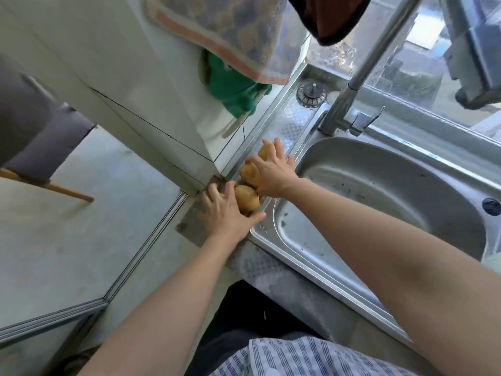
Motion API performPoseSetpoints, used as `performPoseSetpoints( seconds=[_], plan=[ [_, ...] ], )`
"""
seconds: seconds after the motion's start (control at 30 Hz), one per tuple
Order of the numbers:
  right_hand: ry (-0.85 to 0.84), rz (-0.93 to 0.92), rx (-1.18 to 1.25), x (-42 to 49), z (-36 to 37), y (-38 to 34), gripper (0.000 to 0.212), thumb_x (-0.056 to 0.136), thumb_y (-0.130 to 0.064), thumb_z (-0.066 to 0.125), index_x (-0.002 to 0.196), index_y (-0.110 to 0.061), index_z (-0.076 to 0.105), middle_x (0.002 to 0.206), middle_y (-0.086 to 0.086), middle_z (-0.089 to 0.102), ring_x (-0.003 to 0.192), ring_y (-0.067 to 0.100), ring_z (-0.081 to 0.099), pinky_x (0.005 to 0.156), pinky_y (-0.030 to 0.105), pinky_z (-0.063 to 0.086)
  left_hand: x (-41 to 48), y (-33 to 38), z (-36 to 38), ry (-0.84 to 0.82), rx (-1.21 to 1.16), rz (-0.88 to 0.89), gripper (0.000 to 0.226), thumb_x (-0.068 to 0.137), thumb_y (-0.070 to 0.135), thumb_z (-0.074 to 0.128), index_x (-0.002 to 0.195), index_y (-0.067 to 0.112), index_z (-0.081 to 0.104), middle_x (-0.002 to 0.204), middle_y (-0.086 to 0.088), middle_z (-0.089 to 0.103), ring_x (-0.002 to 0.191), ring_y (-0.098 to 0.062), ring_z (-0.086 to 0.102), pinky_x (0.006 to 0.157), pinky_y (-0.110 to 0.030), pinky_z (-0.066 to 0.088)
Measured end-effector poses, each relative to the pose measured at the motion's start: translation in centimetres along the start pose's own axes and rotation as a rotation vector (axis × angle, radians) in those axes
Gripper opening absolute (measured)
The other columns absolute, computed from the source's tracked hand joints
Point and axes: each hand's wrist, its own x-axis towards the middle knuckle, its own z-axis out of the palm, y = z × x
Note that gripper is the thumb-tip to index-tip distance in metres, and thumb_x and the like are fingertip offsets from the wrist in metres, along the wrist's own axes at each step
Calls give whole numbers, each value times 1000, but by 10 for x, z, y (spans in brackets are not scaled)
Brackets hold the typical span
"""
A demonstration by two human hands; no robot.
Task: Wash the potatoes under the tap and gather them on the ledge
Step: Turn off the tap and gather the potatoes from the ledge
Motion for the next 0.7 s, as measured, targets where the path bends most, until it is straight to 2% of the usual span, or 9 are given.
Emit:
performPoseSetpoints(
  seconds=[0.13, 0.23, 0.33, 0.43, 0.57, 0.7],
  plan=[
    [-37, 14, -47, 7, -2, 2, 68, 78, -45, 68, 138, -33, 38, 159, 11, -7, 144, 46, -22, 110, 74, 5, 6, 1, 2, 28, 14, -4, 95, 55, 78, 66, 133, 32, 34, 134, -11, 36, 123, -33, 35, 93, -52, 45],
    [-16, 17, -28, 8, 2, 2, 63, 77, -46, 68, 133, -33, 42, 159, 13, -9, 145, 47, -20, 111, 67, 20, 7, 0, 5, 60, 16, 15, 84, 60, 71, 68, 128, 29, 42, 124, -9, 41, 118, -31, 37, 86, -48, 46],
    [10, 17, -24, 13, 2, 2, 64, 69, -50, 72, 125, -32, 48, 155, 17, 2, 144, 45, -2, 110, 58, 30, 10, 0, 3, 77, -13, 18, 77, 60, 66, 68, 124, 28, 47, 119, -8, 44, 115, -31, 38, 85, -47, 46],
    [18, 40, -79, 15, 0, 5, 74, 57, -55, 78, 121, -30, 49, 142, 18, 20, 135, 42, 18, 102, 51, 41, 13, 0, 0, 69, -41, 6, 75, 59, 65, 68, 121, 27, 49, 117, -8, 47, 114, -31, 39, 86, -47, 46],
    [16, 69, -92, 14, 2, 5, 82, 52, -53, 82, 123, -29, 47, 136, 18, 24, 127, 41, 27, 100, 48, 41, 14, 0, -3, 80, -50, 23, 74, 58, 65, 68, 120, 27, 50, 116, -7, 49, 113, -30, 40, 86, -46, 46],
    [83, 69, 39, 7, 5, 12, 75, 59, -47, 80, 123, -25, 48, 131, 18, 30, 119, 39, 35, 98, 45, 41, 15, 3, -8, 78, -76, 25, 73, 59, 64, 68, 120, 26, 51, 118, -6, 51, 114, -30, 41, 86, -44, 45]
  ],
)
